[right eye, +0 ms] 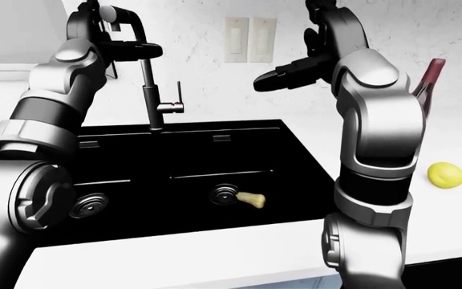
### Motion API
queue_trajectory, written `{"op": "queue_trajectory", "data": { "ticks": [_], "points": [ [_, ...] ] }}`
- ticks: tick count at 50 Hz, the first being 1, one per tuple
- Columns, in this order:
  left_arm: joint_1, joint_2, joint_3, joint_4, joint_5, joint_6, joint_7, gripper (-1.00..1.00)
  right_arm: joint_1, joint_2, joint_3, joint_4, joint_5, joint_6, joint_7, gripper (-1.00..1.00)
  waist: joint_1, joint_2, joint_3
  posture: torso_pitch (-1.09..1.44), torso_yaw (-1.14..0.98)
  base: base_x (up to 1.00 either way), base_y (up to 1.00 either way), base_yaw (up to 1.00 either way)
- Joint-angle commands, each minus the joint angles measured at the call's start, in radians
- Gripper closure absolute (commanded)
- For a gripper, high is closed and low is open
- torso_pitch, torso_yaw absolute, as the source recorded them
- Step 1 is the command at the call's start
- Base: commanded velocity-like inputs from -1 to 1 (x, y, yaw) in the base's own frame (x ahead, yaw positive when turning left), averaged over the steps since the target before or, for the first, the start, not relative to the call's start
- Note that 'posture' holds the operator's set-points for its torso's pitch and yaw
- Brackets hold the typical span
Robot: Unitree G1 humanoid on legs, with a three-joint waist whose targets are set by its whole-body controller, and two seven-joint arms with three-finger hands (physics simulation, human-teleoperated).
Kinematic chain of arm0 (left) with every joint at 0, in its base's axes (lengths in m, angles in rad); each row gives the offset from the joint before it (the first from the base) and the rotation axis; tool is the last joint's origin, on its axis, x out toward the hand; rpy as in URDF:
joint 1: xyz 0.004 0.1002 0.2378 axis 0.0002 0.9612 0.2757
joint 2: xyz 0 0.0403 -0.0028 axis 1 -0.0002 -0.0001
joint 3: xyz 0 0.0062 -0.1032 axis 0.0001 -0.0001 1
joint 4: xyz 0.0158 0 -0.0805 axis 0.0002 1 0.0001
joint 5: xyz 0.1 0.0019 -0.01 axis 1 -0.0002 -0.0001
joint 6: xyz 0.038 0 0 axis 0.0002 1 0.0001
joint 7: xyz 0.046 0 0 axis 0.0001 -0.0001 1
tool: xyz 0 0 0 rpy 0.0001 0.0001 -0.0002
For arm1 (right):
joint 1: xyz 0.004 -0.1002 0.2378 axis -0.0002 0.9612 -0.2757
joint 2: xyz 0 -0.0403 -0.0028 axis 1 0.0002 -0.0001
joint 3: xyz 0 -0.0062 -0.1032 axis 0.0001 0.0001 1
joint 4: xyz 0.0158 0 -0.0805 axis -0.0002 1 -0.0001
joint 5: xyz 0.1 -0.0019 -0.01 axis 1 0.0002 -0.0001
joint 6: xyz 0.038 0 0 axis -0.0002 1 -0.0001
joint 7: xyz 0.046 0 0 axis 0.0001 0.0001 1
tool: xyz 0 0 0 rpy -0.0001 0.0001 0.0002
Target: Turn the sink spout to the right.
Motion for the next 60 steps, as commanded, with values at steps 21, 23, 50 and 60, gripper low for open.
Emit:
{"op": "queue_trajectory", "data": {
  "ticks": [21, 23, 50, 60],
  "points": [
    [-0.018, -0.074, -0.028, -0.141, -0.030, 0.028, 0.009, -1.00, -0.018, -0.007, -0.016, -0.024, -0.001, -0.035, -0.006, -1.00, 0.001, -0.002, -0.015, -0.43, 0.00, 0.00, 0.00, 0.00],
    [-0.012, -0.080, -0.034, -0.149, -0.027, 0.029, 0.007, -1.00, -0.014, -0.008, -0.019, -0.032, 0.001, -0.031, -0.006, -1.00, 0.001, -0.003, -0.015, -0.43, 0.00, 0.00, 0.00, 0.00],
    [0.024, -0.143, -0.054, -0.202, -0.016, 0.047, 0.017, -1.00, -0.028, -0.028, -0.021, -0.070, 0.008, 0.013, -0.004, -1.00, 0.002, -0.008, -0.014, -0.43, 0.00, 0.00, 0.00, 0.00],
    [0.014, -0.172, -0.062, -0.195, -0.010, 0.047, 0.025, -1.00, -0.016, -0.030, -0.027, -0.087, 0.008, 0.021, -0.002, -1.00, 0.003, -0.011, -0.015, -0.43, 0.00, 0.00, 0.00, 0.00]
  ]
}}
